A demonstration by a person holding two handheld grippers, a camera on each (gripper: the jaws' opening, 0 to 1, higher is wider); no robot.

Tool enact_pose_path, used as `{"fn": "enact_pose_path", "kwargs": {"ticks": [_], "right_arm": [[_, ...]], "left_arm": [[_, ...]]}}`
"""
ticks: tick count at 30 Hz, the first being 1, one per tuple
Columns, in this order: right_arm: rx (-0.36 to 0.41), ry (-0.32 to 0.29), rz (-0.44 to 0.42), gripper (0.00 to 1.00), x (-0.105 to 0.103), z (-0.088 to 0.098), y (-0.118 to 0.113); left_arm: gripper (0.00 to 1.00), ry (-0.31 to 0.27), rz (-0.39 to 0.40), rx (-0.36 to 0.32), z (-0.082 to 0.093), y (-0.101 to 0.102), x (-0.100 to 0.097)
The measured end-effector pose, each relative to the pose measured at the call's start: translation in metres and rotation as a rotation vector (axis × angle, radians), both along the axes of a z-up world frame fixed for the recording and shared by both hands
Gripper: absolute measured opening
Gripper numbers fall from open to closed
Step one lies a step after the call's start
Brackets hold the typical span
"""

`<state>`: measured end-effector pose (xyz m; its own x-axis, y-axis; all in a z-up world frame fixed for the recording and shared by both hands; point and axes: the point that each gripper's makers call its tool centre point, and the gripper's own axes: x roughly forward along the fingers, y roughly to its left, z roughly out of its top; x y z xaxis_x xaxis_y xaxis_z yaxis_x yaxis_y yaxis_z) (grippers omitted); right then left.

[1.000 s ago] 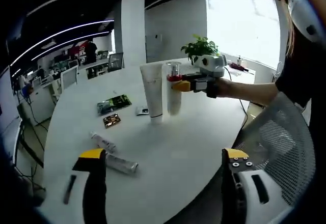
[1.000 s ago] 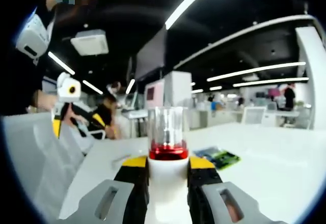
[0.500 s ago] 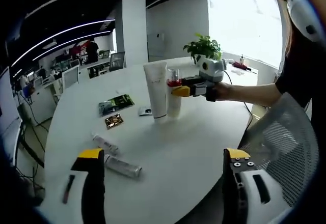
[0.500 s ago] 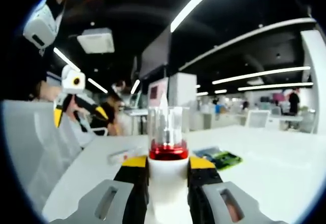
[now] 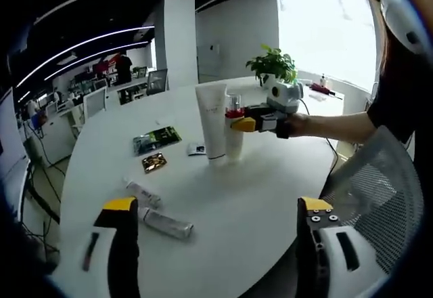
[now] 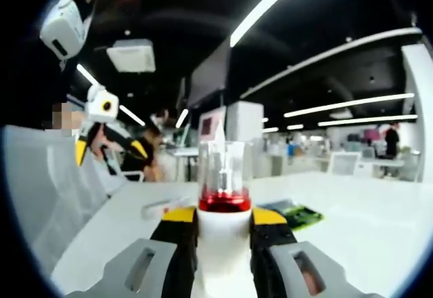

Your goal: Arrange the skincare products in the storage area until every visible bottle or jar stands upright without overlapping.

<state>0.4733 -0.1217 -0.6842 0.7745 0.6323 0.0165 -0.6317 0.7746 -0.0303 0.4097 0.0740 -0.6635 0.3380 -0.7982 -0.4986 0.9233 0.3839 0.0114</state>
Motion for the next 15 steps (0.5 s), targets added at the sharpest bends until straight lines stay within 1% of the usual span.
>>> {"fn": "enact_pose_path", "kwargs": {"ticks": [5,7,8,9,13,15], "right_arm": [[-0.016,0.014,0.007,0.23,0.000,0.002,0.001],[0.056,-0.023,0.009,0.23,0.000,0.018,0.000],[0.048,-0.026,0.011,0.24,0.000,0.020,-0.001],[0.020,-0.003,0.005,0.25,0.001,0.017,-0.001],[0.036,0.035,-0.006,0.25,0.000,0.015,-0.001],[0.025,0.051,-0.017,0.27,-0.002,0.015,-0.001]], "left_arm": [[0.91,0.009,0.001,-0.002,0.002,0.000,0.001],[0.92,0.009,-0.004,0.001,0.003,0.000,0.002],[0.92,0.010,-0.005,0.001,0.004,0.000,0.003],[0.92,0.010,-0.004,0.001,0.005,0.000,0.003],[0.91,0.011,-0.001,-0.007,0.014,-0.002,0.005],[0.92,0.011,-0.007,-0.010,0.018,-0.003,0.004]]}}
